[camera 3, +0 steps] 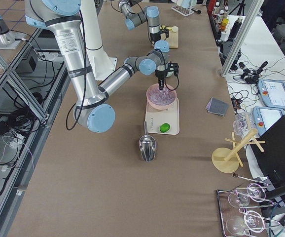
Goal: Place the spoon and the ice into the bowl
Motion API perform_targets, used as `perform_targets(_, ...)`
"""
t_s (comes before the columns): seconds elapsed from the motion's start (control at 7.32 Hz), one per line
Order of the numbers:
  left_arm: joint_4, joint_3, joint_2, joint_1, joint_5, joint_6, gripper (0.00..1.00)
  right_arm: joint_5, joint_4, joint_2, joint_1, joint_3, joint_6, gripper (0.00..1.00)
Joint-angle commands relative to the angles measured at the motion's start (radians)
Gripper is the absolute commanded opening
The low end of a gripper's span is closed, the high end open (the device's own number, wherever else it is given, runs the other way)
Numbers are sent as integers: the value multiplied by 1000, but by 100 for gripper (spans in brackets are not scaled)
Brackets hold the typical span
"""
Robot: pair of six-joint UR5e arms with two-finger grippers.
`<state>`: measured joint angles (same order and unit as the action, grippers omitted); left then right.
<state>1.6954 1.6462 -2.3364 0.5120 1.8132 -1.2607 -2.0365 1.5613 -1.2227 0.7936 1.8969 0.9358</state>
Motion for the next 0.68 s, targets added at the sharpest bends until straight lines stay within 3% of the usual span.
perform_targets(0.0, 4, -93, -82, -20, 0, -26, 0, 4, -4, 8, 0, 4, 1, 0)
perform_targets(0.27, 7, -118, -95, -20, -2, -26, 0, 10, -4, 17, -4, 7, 11, 0)
perform_targets(0.41, 9, -121, -97, -20, -6, -26, 7, 10, -4, 29, -7, 7, 14, 0)
perform_targets(0.55, 10, -121, -97, -20, -24, -29, 31, 10, -3, 41, -10, 5, 14, 0)
